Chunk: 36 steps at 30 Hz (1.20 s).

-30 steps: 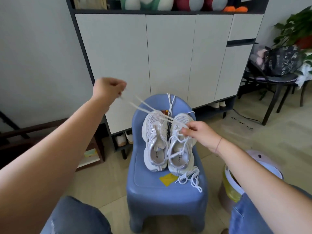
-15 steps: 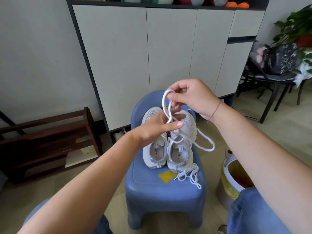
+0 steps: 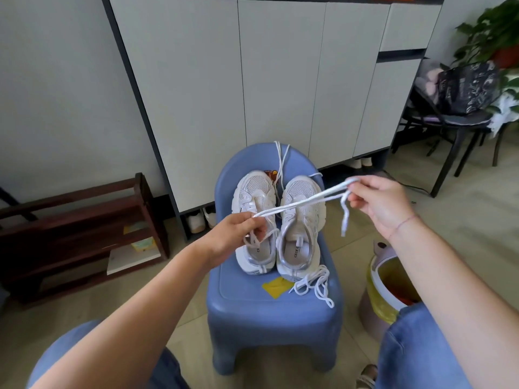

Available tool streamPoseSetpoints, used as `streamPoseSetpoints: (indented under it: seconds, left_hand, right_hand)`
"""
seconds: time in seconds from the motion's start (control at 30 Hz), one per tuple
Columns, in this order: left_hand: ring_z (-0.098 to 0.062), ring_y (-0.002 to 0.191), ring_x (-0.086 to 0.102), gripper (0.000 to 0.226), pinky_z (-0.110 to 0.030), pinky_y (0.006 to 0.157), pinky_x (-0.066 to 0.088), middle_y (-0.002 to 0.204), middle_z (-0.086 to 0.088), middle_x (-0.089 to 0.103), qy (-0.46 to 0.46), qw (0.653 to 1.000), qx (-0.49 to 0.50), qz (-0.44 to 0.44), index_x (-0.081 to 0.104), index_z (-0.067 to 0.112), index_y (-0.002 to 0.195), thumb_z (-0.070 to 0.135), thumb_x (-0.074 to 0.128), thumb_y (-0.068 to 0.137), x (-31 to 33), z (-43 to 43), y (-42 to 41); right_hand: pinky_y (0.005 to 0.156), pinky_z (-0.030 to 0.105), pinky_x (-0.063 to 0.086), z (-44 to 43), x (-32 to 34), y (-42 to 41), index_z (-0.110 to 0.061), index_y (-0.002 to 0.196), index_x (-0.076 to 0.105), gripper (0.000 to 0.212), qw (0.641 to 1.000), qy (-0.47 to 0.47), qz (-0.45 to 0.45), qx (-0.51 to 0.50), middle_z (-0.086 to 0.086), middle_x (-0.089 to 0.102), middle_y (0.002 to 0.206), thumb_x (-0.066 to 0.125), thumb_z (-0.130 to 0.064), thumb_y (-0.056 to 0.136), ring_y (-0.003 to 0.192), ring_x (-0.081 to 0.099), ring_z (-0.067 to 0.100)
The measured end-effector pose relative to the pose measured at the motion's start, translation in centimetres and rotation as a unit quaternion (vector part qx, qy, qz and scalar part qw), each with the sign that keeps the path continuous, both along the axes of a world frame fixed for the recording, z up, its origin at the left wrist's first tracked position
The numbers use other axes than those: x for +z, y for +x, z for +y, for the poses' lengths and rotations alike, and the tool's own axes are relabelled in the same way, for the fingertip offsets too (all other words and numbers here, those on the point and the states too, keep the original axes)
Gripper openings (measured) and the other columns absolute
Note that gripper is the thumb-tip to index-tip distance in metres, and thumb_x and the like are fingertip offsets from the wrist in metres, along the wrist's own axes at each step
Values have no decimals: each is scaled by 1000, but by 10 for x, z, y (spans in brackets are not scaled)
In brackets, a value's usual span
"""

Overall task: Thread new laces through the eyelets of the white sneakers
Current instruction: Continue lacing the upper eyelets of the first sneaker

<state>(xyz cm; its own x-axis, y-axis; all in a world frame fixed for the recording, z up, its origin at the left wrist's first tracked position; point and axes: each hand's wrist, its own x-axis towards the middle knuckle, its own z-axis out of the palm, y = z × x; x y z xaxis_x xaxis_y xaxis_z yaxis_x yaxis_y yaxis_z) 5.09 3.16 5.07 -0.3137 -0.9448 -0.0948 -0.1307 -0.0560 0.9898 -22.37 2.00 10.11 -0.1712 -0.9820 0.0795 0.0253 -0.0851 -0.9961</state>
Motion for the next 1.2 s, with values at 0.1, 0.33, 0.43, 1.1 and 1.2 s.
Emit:
streamPoseSetpoints:
  seconds: [0.1,0.33,0.43,1.1,1.2]
  left_hand:
    - [-16,78,59,31,-33,92,51,76,-6,61,12,999,-16,-25,61,6,79,28,50,99,-4,0,11]
    - [-13,68,48,28,-25,83,53,67,-2,49,5,997,32,-73,64,16,77,27,49,99,0,-10,20]
    - [-15,71,46,25,-27,74,42,74,-4,52,-57,985,46,-156,69,13,87,33,57,95,11,-16,9]
    - [-19,72,70,41,-21,69,56,88,-15,73,-135,987,83,-3,57,3,115,7,76,79,60,-11,-42]
    - [-18,81,70,45,-20,74,56,89,-7,75,-140,987,79,11,55,4,125,6,72,83,55,-9,-43]
  right_hand:
    - [62,18,53,-1,-9,-19,5,105,62,18,999,14,-24,-43,8,56,70,55,3,89,59,53,11]
    - [58,18,53,-8,-7,-36,3,102,66,16,997,2,56,-61,9,61,70,60,1,87,59,55,13]
    - [56,19,53,-1,-2,-10,0,99,66,17,988,-1,148,36,11,64,74,61,6,84,57,57,13]
    - [58,28,58,-5,6,67,-8,88,68,12,938,-73,263,213,12,64,73,64,2,83,53,62,8]
    - [55,25,55,-5,2,65,-8,84,68,9,954,-50,228,190,11,60,71,65,0,83,53,62,11]
